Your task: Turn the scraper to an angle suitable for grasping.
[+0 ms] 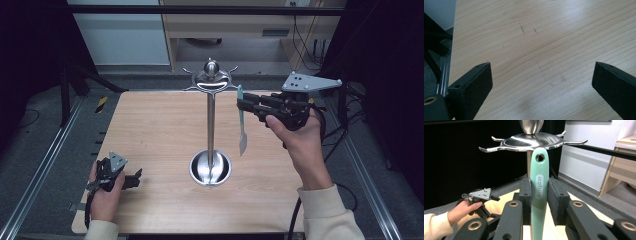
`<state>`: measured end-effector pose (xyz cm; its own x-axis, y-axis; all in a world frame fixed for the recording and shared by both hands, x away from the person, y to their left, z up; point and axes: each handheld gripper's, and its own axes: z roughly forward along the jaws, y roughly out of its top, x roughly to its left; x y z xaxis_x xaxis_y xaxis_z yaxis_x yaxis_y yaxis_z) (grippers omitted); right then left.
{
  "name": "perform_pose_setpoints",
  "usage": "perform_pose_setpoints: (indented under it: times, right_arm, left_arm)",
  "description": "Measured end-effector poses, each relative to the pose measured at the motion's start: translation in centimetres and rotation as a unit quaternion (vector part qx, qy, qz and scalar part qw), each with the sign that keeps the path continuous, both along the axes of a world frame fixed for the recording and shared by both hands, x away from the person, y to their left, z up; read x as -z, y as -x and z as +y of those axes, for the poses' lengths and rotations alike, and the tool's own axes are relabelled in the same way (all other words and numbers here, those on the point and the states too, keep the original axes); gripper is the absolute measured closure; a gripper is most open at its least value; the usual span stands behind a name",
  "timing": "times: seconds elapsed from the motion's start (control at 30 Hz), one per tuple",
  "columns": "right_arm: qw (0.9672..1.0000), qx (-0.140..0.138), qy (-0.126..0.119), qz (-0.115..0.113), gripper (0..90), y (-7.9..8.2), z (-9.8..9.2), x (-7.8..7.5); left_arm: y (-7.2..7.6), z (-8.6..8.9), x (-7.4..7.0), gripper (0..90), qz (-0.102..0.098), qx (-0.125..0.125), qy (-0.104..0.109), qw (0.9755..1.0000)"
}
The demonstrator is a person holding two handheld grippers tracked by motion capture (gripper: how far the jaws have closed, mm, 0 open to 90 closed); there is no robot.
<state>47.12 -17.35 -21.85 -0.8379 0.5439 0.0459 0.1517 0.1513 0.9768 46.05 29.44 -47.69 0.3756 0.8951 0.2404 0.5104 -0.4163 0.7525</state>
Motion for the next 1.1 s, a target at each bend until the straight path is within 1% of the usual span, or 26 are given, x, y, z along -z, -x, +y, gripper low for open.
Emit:
perform_pose_setpoints:
  times: [0.63, 1.1]
  right_arm:
    - [1.0, 0.0, -0.002, 0.0, 74.2, -0.04, 0.39, 0.11]
    - [1.0, -0.001, -0.007, -0.001, 74.1, -0.26, 0.71, 0.24]
  left_arm:
    - [0.03, -0.15, 0.02, 3.1, 0.003, 0.004, -0.003, 1.0]
    - [-0.01, -0.07, 0.0, 3.0, 0.001, 0.001, 0.0, 1.0]
